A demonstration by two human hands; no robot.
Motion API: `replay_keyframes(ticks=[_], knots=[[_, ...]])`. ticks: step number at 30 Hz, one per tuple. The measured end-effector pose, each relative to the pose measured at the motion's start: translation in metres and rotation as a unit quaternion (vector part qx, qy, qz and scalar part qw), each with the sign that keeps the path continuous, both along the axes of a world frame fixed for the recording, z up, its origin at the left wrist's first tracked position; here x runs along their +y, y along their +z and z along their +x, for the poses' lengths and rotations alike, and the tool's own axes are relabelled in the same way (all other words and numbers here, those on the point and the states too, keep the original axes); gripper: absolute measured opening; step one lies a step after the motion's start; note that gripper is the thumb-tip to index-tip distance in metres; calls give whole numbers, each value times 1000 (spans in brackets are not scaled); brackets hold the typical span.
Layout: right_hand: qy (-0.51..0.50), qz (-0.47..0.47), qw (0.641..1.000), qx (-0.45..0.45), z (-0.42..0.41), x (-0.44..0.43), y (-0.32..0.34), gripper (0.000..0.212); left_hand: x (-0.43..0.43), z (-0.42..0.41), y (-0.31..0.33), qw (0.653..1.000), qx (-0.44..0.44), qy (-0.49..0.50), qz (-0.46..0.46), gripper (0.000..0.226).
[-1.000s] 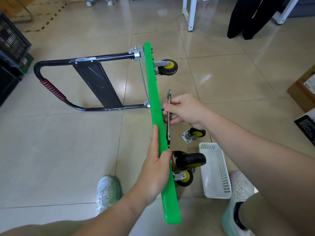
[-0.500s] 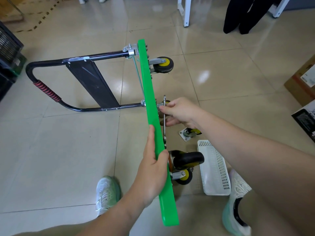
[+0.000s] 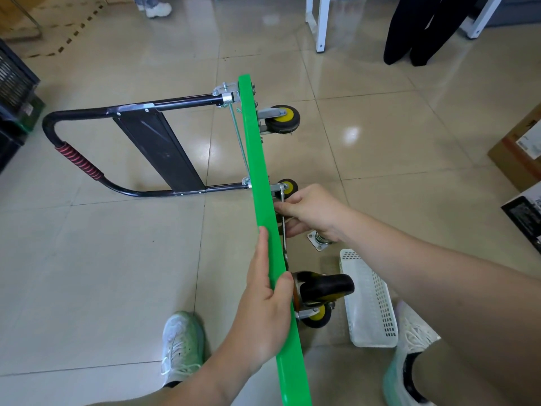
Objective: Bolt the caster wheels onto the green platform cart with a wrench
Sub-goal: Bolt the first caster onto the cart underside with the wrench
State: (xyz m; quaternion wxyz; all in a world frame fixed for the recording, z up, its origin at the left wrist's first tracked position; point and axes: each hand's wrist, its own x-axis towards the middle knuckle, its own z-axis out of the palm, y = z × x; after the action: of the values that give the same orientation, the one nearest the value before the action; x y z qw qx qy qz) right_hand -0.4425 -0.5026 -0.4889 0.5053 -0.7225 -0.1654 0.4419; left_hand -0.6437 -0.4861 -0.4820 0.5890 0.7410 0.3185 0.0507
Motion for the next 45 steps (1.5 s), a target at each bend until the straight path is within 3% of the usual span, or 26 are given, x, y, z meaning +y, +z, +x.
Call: replay_keyframes(ticks=[12,15,26,38,45], knots=[[-24,59,997,38,-5,-16,23,7,1,-3,-1,1000,1,1,14,76],[7,80,996,30,-15,-23,31,6,1,-2,1,1000,3,2,17,77],[-50,115,992,7,-5,-50,40,8,-4,0,-1,1000,-9,18,12,76],[-19,37,999,-5,6,-10,11,9,-2,1,-1,1000,14,7,15,78],[26,18,999,43,7,5,17,10,2,-1,-5,1000,7,-6,14,80]])
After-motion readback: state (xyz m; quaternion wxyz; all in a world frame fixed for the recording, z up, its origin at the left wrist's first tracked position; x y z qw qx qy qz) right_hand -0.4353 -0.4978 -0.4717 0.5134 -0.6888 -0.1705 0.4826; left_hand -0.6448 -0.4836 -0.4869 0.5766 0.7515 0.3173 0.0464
